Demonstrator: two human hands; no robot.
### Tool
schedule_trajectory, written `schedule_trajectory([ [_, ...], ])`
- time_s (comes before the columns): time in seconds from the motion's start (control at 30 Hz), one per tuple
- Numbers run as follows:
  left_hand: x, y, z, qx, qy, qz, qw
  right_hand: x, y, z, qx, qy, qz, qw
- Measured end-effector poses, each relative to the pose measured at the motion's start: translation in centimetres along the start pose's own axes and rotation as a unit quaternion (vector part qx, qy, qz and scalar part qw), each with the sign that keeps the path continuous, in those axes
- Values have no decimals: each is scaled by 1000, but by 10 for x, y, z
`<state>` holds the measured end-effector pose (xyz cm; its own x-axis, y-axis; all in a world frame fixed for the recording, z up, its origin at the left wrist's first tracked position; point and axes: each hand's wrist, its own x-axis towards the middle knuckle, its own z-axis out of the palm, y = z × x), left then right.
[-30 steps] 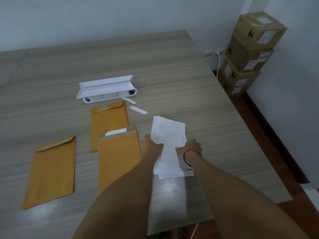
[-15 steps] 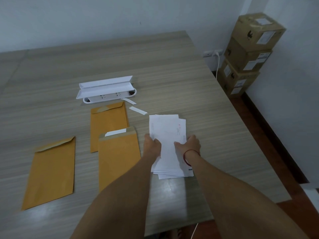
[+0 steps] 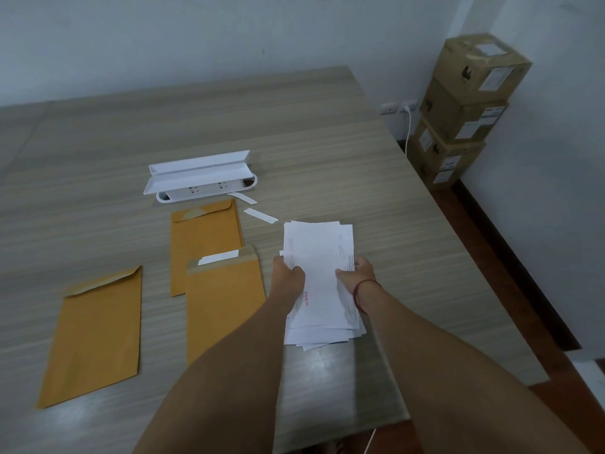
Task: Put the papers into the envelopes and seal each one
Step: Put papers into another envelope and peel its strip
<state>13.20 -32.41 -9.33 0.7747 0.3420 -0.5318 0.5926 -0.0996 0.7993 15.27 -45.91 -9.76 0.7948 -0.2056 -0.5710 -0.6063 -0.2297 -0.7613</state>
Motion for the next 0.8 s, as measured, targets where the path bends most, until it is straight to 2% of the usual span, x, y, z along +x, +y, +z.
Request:
schedule_trajectory([
  [0.2,7,-9,-3,-2,11,-5,1000,-3,1,5,-6,-13,2,1000],
  [0.33,15,-15,-9,51,71,-36,995,-4,-1,4,38,52,13,998],
  [0.4,18,-21,-14,112,100,-51,987,-4,-2,0,48,86,18,995],
  [0.5,17,-29,-15,177,88,-43,979,-4,-3,-4,31,105,25,994],
  [0.6,18,-33,-9,182,75,-24,980,-5,0,-3,14,116,32,993],
  [0.8,16,-37,-3,172,101,-18,980,-7,12,-8,21,141,33,989],
])
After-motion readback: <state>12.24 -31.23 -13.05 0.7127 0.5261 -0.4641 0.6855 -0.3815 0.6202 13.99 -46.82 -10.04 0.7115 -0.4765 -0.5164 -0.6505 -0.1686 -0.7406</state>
